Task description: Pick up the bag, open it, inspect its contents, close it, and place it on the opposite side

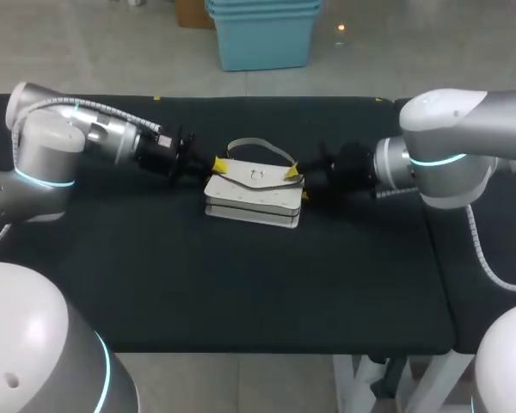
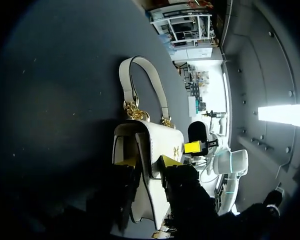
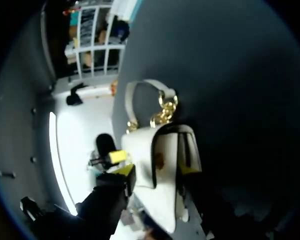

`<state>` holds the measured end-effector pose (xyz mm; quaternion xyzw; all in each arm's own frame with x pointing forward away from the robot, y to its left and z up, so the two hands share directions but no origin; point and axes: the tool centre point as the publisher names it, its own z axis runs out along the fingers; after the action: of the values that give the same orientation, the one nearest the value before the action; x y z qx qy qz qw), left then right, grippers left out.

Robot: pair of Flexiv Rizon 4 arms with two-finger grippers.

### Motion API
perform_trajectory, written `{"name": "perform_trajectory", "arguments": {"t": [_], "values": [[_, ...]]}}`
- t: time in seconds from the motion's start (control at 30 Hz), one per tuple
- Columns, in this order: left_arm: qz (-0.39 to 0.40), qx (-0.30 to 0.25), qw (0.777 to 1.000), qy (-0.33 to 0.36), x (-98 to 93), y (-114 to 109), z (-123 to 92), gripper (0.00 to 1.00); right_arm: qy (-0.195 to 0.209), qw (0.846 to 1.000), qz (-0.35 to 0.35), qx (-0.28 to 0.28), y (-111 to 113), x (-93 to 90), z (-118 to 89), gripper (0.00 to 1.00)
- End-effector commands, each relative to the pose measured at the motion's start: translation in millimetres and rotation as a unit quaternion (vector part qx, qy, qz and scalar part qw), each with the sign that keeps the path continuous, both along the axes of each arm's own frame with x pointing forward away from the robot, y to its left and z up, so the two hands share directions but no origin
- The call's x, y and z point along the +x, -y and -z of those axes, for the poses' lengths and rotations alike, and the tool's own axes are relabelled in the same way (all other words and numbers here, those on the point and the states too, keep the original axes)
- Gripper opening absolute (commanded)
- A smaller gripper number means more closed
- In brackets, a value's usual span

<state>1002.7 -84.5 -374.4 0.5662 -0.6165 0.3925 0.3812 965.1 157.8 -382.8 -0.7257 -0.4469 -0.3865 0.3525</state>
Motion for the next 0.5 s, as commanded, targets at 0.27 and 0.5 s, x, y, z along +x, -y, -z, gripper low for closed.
{"name": "perform_trajectory", "arguments": {"t": [0.27, 0.5], "values": [[0.008, -0.003, 1.000, 0.019, -1.7, 6, -7, 0.00, 0.023, 1.000, 0.002, -0.004, -5, 4.7, -11, 0.00], [0.009, 0.002, 1.000, 0.027, -3.9, 6, -12, 0.00, 0.035, 0.999, 0.003, -0.012, -6, 4.4, -19, 0.00]]}}
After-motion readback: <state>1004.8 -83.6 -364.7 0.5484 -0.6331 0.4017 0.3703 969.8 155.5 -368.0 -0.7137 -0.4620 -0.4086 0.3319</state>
